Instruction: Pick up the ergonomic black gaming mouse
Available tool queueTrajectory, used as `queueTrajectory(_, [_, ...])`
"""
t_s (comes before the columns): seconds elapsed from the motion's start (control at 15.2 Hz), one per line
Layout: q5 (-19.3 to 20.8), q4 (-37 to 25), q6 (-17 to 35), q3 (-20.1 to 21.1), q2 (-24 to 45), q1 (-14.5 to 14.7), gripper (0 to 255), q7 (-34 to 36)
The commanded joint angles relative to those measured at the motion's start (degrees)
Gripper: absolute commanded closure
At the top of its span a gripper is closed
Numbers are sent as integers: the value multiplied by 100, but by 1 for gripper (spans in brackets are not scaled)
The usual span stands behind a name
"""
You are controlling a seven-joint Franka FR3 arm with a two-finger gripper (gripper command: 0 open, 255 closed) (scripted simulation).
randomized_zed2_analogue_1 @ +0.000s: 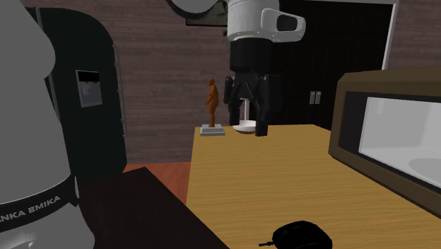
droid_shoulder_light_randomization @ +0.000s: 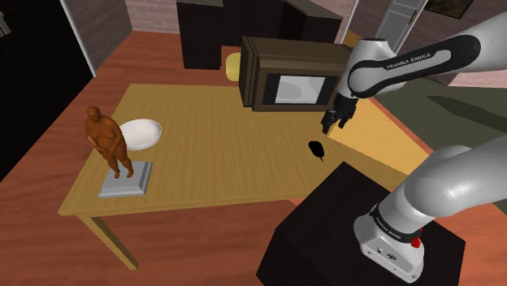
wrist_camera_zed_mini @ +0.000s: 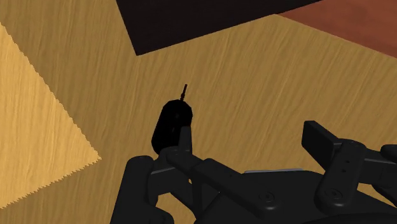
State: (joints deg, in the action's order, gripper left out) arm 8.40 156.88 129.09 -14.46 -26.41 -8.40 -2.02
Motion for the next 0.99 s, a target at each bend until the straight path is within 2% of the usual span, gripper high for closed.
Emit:
queueTrajectory(0.0, [-46,31,592,-156,468,-35,0,-21])
queueTrajectory(0.26, [-365,-30,1634,-481,1451,-16,0,-222])
queueTrajectory(0.46, [-963,-178,2350,-704,2260,81,0,-614])
queueTrajectory(0.59, [-1634,-334,2761,-763,2827,124,0,-1069])
queueTrajectory(0.73, [-2490,-548,3093,-648,3400,34,0,-1664])
queueTrajectory(0.86, [-3332,-815,3354,-333,3948,-262,0,-2262])
queueTrajectory(0.92, [-3539,-904,3429,-181,4108,-417,0,-2411])
